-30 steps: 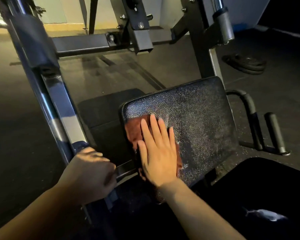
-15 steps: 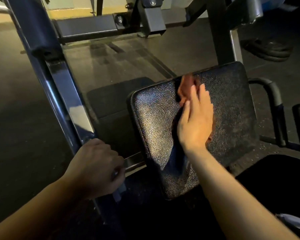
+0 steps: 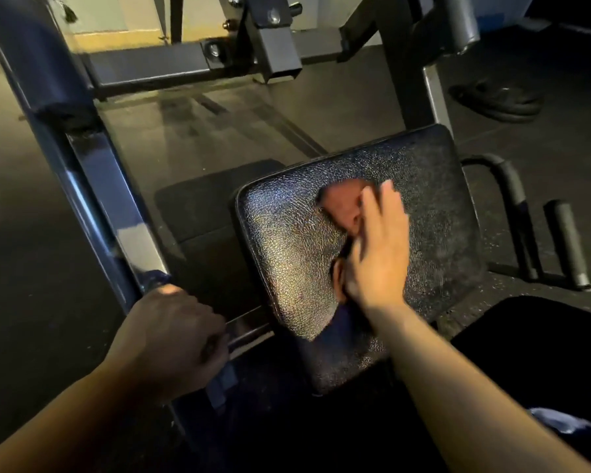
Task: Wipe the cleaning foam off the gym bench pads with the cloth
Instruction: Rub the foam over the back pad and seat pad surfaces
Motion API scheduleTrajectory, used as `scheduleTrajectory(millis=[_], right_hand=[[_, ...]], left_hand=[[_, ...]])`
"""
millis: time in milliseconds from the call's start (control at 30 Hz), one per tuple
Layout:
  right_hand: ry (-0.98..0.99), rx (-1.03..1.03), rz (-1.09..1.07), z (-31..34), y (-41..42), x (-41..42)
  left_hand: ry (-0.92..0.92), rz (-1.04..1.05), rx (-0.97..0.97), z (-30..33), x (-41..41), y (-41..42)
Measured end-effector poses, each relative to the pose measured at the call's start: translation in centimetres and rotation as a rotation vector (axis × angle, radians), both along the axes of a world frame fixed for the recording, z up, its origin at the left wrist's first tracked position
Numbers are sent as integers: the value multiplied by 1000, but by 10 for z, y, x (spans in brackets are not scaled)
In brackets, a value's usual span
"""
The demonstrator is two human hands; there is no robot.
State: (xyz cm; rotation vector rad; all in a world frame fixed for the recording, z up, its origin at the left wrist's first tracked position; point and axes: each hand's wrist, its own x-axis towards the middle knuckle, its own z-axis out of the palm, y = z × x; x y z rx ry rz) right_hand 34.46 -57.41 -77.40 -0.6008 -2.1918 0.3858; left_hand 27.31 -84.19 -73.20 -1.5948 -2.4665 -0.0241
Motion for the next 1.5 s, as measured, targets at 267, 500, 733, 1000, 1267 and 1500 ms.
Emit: scheduleTrajectory(millis=[267,500,733,1000,1267,1500], right_hand=[[96,-268,-400,13,65,-22],[-10,-249,-265,-35,-52,34],[-164,6,-38,-42,-90,55],[-67,37,-96,5,7,-2],[102,-257,-458,6,86,-17],[15,-450,-541,-26,1,24]], left_hand=[[-17,-74,30,-2,-4,-1],[-23,-84,32,3,-1,0],[34,-15,49,-3,5,-2],[-38,11,61,-14,-5,-4],[-57,-60,35,-11,-7,-5],[-16,-48,7,-5,-2,0]])
